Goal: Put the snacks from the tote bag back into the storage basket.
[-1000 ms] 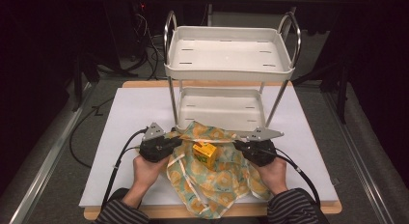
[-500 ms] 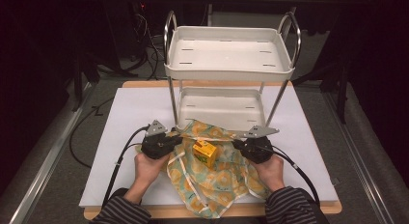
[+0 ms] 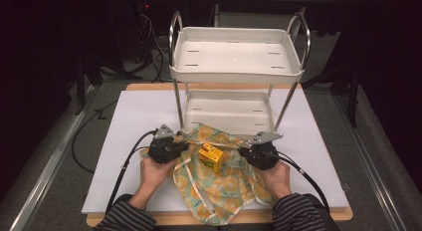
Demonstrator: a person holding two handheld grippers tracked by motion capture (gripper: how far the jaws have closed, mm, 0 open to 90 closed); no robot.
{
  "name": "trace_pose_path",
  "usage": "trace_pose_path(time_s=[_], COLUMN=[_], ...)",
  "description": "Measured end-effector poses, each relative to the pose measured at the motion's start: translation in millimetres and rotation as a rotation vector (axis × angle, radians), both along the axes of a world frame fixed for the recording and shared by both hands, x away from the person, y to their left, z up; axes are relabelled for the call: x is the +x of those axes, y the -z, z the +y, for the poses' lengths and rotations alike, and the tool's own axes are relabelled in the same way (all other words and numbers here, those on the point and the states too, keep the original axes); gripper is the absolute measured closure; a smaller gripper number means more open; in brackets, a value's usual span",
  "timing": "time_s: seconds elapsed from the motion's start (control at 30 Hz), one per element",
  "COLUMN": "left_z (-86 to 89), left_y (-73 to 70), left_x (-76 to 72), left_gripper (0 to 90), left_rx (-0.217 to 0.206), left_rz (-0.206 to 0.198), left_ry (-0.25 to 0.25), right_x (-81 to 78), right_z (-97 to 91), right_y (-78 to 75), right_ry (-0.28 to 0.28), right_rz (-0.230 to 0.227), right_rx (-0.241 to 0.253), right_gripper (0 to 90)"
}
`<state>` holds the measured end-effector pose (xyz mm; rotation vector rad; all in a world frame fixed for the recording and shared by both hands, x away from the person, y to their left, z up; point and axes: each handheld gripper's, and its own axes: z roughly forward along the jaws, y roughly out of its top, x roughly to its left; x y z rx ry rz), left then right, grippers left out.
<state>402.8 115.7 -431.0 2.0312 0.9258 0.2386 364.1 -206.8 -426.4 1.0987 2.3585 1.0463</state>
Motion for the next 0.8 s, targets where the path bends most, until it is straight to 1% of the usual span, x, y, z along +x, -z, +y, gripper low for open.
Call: trace_pose_path(time_s=[0.03,0.07,0.1,0.17,0.2,0.27,0.37,0.5,0.6,0.73,0.8], left_z=[-0.3,-0.6,-1.3,-2.2,-2.2,-2.5,-2.0,-3.3,-4.0,-3.9,-4.3], left_y=[1.1,1.5,1.9,3.0,3.0,3.5,4.6,6.0,7.6,8.5,9.7], left_x=[0.9,1.6,2.1,2.5,2.5,2.2,2.6,3.6,3.5,3.7,3.7], left_gripper=[86.2,86.1,86.1,86.1,86.0,86.0,85.7,85.6,85.5,85.5,85.3], left_rx=[0.007,0.005,0.007,0.015,0.015,0.023,0.029,0.036,0.052,0.057,0.067], left_rz=[0.011,0.017,0.020,0.030,0.030,0.034,0.046,0.053,0.062,0.068,0.080], left_ry=[-0.002,0.000,0.002,0.008,0.008,0.013,0.015,0.019,0.026,0.031,0.037], right_x=[-0.1,-0.2,0.0,-0.1,-0.1,-0.7,-0.3,-0.3,-0.5,-0.5,-0.8], right_z=[0.1,-0.7,-1.2,-2.3,-2.3,-2.2,-2.0,-2.2,-2.4,-1.8,-1.9], right_y=[0.5,0.6,1.1,2.8,2.8,3.9,4.4,5.4,6.7,7.5,7.4], right_ry=[0.000,0.001,0.001,0.004,0.004,-0.002,-0.005,-0.002,-0.004,-0.008,-0.010], right_rz=[0.001,0.013,0.016,0.016,0.016,0.021,0.021,0.025,0.030,0.034,0.037], right_rx=[-0.002,-0.014,-0.017,-0.007,-0.007,-0.024,-0.024,-0.032,-0.054,-0.059,-0.065], right_gripper=[88.2,88.2,88.2,88.2,88.2,88.1,88.0,88.1,88.0,88.0,88.0])
